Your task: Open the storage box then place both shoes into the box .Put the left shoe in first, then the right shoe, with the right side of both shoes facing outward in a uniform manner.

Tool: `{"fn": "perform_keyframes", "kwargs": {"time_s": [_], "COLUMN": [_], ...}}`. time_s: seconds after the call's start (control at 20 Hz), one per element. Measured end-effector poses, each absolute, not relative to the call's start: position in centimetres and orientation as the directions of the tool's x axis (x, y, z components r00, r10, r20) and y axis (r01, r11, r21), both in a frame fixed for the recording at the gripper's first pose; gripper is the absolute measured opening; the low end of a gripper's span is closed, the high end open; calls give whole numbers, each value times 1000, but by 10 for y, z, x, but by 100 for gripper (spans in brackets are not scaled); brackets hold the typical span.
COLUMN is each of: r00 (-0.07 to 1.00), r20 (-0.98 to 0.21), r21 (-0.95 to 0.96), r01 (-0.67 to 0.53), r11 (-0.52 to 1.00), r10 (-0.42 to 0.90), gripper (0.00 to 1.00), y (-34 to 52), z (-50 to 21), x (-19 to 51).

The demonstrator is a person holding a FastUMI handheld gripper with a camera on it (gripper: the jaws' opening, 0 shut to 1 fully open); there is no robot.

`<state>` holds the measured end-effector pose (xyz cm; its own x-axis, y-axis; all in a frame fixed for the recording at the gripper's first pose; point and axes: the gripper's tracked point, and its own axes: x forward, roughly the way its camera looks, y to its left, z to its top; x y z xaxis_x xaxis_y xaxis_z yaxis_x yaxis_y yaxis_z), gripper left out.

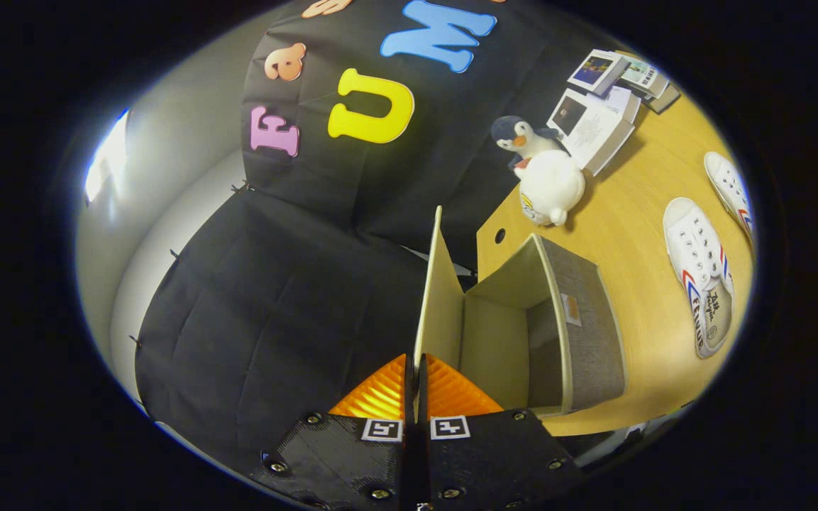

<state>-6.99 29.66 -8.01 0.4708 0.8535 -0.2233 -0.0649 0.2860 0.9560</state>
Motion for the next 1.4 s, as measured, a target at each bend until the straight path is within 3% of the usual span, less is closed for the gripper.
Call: {"fn": "perform_keyframes", "kwargs": {"time_s": [0.5, 0.95, 1.1, 1.15, 1.25, 1.3, 1.4], "r00": [429, 394, 370, 370, 374, 374, 380], "r20": [-253, -292, -316, -330, -350, -359, -376], "r21": [898, 873, 839, 820, 784, 769, 744], "r01": [-229, -262, -322, -343, -385, -400, -420], "r11": [375, 411, 439, 458, 487, 499, 519], "r10": [868, 871, 874, 868, 859, 855, 845], "gripper": [0, 0, 7, 12, 41, 62, 85], "y": [376, 453, 471, 473, 473, 471, 463], "z": [-55, -49, -52, -53, -55, -56, -59], "x": [-78, -97, -102, -103, -101, -102, -101]}}
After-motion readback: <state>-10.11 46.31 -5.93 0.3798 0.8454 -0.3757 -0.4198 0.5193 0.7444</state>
